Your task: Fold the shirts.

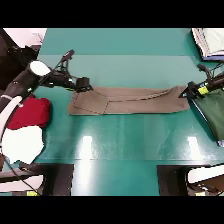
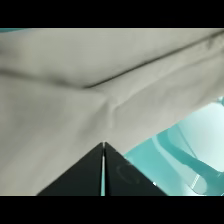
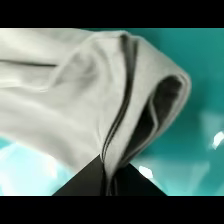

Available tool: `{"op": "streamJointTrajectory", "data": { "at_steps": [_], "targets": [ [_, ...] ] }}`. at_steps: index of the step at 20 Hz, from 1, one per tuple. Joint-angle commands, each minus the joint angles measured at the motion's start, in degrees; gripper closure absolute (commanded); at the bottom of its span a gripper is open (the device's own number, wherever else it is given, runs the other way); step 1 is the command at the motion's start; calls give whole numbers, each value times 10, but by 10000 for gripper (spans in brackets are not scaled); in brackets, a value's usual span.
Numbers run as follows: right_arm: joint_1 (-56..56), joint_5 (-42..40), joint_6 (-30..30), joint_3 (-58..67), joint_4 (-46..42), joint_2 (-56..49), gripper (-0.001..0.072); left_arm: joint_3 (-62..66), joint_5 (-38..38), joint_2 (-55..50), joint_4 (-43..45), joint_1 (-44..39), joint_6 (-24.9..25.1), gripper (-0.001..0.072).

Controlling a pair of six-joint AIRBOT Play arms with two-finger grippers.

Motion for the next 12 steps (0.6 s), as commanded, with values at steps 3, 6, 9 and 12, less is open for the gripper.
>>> {"op": "streamJointTrajectory", "data": {
  "at_steps": [3, 6, 9, 12],
  "targets": [
    [12, 7, 30, 1, 151, 101, 699, 172, -1, -163, -2, -93, -16, 680],
    [60, 11, 42, 40, 173, 125, 699, 269, -17, -266, -2, -136, -32, 680],
    [127, 5, 62, 111, 173, 122, 699, 330, -25, -336, -3, -161, -47, 680],
    [192, 7, 83, 193, 173, 99, 699, 356, -24, -367, -7, -166, -54, 680]
  ]
}}
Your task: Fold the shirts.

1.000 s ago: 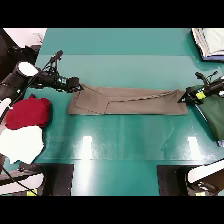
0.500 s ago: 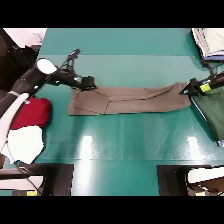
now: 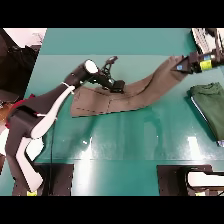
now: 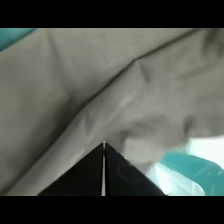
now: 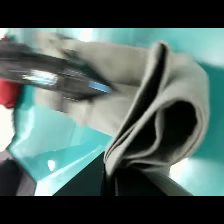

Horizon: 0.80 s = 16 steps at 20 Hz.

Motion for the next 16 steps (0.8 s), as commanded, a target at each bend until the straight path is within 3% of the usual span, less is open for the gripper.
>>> {"op": "streamJointTrajectory", "data": {
  "at_steps": [1, 7, 16],
  "targets": [
    [74, -3, 23, 90, 8, -19, 699, 40, -3, -47, -2, -13, -16, 680],
    [159, -10, 34, 207, 8, -86, 699, 40, -2, -47, 3, -12, -15, 679],
    [193, -52, 1, 165, 8, -88, 699, 42, -43, -11, 54, 23, -15, 680]
  ]
}}
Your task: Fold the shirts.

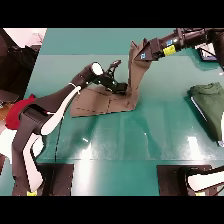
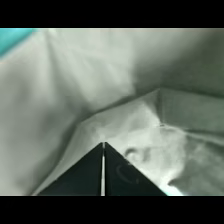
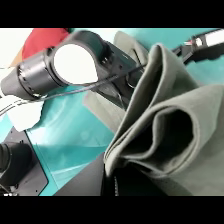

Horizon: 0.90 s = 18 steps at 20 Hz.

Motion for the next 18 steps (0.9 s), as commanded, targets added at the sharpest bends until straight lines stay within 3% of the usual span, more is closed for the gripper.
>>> {"op": "streamJointTrajectory", "data": {
  "at_steps": [1, 9, 14, 15, 16, 17, 18],
  "targets": [
    [16, -24, -11, -2, 0, -2, 699, 2, -34, 30, 41, 29, 0, 680],
    [128, -104, -62, -2, 1, -42, 697, 2, -142, 180, 168, 189, 17, 679],
    [267, -304, -132, 2, 1, -145, 668, 2, -162, 278, 185, 280, 26, 679],
    [287, -320, -146, 16, 1, -173, 483, 2, -164, 294, 185, 294, 26, 679],
    [303, -316, -146, 37, 1, -201, 223, 2, -172, 305, 185, 304, 26, 679],
    [310, -310, -146, 47, 1, -216, 62, 2, -181, 317, 185, 315, 26, 679],
    [311, -309, -146, 41, 1, -217, 43, 2, -186, 326, 185, 322, 26, 679]
  ]
}}
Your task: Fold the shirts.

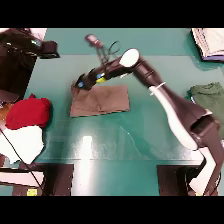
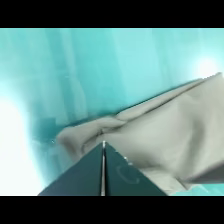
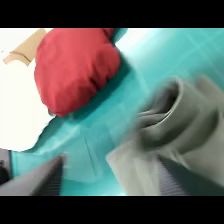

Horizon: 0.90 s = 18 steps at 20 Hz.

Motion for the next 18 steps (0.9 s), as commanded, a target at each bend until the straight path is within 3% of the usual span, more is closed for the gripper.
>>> {"op": "streamJointTrajectory", "data": {
  "at_steps": [1, 9, 12, 18],
  "targets": [
    [27, -38, -20, -2, -2, -31, 43, 0, -24, 44, 6, 39, 1, 679],
    [-210, 129, 70, -213, -118, 120, 45, -5, -42, 48, -13, 37, 2, 679],
    [-296, 119, 136, -296, -111, 136, 32, -5, -40, 47, -28, 37, 2, 679],
    [-332, 91, 128, -383, 9, 100, 34, -5, -31, 47, -31, 37, 6, 678]
  ]
}}
